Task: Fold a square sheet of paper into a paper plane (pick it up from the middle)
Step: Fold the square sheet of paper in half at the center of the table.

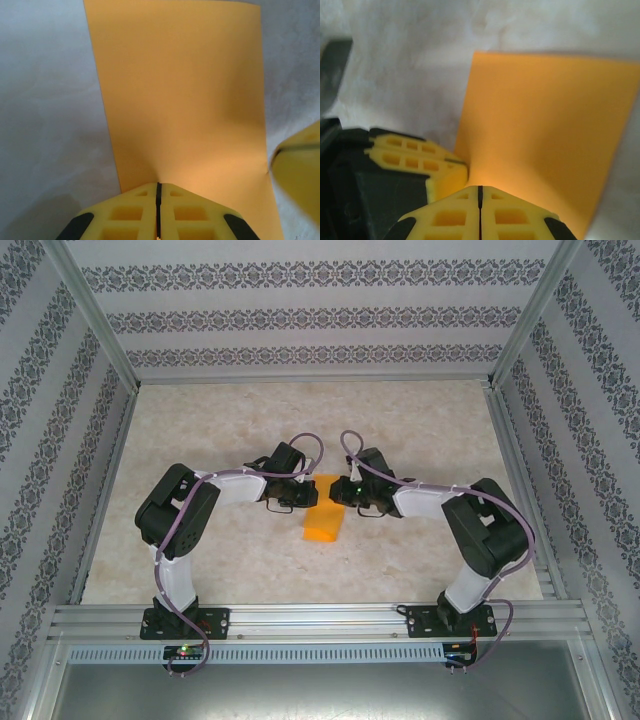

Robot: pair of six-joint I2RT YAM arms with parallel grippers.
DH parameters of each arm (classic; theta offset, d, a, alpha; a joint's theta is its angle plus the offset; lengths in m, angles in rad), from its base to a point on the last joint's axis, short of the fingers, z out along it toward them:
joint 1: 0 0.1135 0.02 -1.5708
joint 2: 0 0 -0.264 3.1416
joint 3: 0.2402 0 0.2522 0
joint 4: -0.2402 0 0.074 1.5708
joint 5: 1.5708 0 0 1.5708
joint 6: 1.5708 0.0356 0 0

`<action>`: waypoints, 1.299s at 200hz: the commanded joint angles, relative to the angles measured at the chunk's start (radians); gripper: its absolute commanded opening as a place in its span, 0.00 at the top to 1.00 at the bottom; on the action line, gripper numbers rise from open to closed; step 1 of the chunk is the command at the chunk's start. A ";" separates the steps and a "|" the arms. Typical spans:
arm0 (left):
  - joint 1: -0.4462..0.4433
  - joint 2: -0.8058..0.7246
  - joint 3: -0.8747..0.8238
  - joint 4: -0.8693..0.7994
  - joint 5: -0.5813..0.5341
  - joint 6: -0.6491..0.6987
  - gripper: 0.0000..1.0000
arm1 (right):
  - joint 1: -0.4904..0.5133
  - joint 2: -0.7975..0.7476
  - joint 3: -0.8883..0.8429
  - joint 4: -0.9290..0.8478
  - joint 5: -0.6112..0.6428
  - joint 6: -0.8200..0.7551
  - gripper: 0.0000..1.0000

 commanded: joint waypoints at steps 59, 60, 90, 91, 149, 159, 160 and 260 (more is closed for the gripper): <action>0.000 0.096 -0.060 -0.240 -0.147 0.042 0.90 | 0.011 0.096 0.017 -0.125 -0.065 -0.051 0.93; 0.000 0.096 -0.059 -0.239 -0.147 0.043 0.90 | 0.011 0.096 0.018 -0.128 -0.065 -0.052 0.93; 0.000 0.101 -0.054 -0.246 -0.151 0.044 0.90 | 0.006 0.074 -0.005 -0.171 -0.081 -0.087 0.93; 0.000 0.102 -0.053 -0.247 -0.152 0.045 0.90 | 0.005 0.073 -0.007 -0.171 -0.081 -0.087 0.93; 0.000 0.119 -0.045 -0.257 -0.158 0.052 0.90 | -0.002 0.004 -0.100 -0.179 -0.072 -0.110 0.93; 0.000 0.121 -0.046 -0.258 -0.157 0.054 0.90 | -0.006 -0.012 -0.120 -0.178 -0.071 -0.110 0.92; 0.000 0.121 -0.047 -0.259 -0.158 0.054 0.90 | -0.006 -0.012 -0.123 -0.177 -0.071 -0.110 0.92; -0.001 0.123 -0.037 -0.260 -0.145 0.056 0.90 | -0.007 -0.112 -0.086 -0.067 -0.151 -0.014 0.92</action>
